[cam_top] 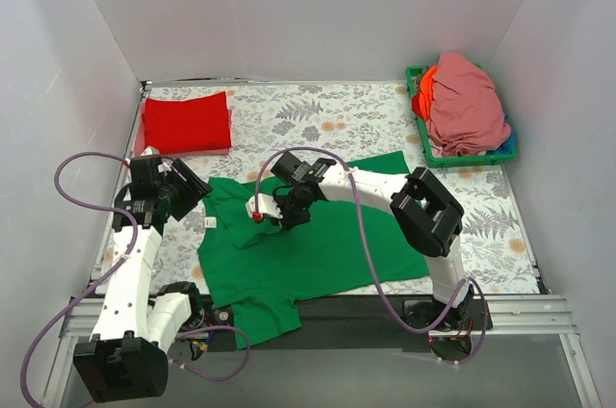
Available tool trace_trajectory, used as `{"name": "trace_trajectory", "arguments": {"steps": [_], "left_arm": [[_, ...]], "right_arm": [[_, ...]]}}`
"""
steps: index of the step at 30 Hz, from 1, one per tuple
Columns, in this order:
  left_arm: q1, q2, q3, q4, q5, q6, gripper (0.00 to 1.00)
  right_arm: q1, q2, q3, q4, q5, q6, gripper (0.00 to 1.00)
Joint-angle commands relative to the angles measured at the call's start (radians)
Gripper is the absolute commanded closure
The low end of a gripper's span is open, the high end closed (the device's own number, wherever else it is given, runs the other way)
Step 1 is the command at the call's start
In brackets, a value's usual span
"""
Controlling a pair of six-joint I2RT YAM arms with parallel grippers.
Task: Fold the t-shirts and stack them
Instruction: Fold the tshirt
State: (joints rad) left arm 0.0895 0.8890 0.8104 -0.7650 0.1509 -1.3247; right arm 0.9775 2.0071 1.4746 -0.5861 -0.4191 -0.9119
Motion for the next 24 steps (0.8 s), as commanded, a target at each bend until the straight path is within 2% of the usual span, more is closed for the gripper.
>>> {"name": "trace_trajectory", "arguments": {"steps": [1,4,6,10,12,16,19,24], "left_arm": [[-0.002,0.019,-0.025,0.065,0.03,-0.008,0.43],[-0.002,0.051,-0.046,0.128,0.05,-0.027,0.43],[-0.001,0.108,-0.056,0.171,0.065,-0.047,0.43],[0.001,0.246,-0.036,0.297,0.029,-0.082,0.44],[0.001,0.342,-0.007,0.325,-0.055,-0.1,0.49],[0.012,0.514,0.054,0.357,-0.135,-0.108,0.54],[0.012,0.608,0.082,0.391,-0.139,-0.103,0.54],[0.015,0.715,0.128,0.441,-0.139,-0.071,0.57]], "right_arm": [[-0.029,-0.018,0.004,-0.023,0.022,-0.015,0.78],[-0.056,-0.051,0.004,-0.032,0.007,-0.004,0.54],[-0.1,-0.08,0.001,-0.034,-0.036,0.021,0.5],[-0.241,-0.16,-0.013,-0.035,-0.118,0.085,0.5],[-0.351,-0.182,-0.031,-0.032,-0.15,0.122,0.5],[-0.555,-0.209,-0.068,-0.027,-0.184,0.176,0.5],[-0.653,-0.229,-0.111,-0.004,-0.219,0.206,0.5],[-0.747,-0.243,-0.137,0.02,-0.225,0.231,0.5]]}}
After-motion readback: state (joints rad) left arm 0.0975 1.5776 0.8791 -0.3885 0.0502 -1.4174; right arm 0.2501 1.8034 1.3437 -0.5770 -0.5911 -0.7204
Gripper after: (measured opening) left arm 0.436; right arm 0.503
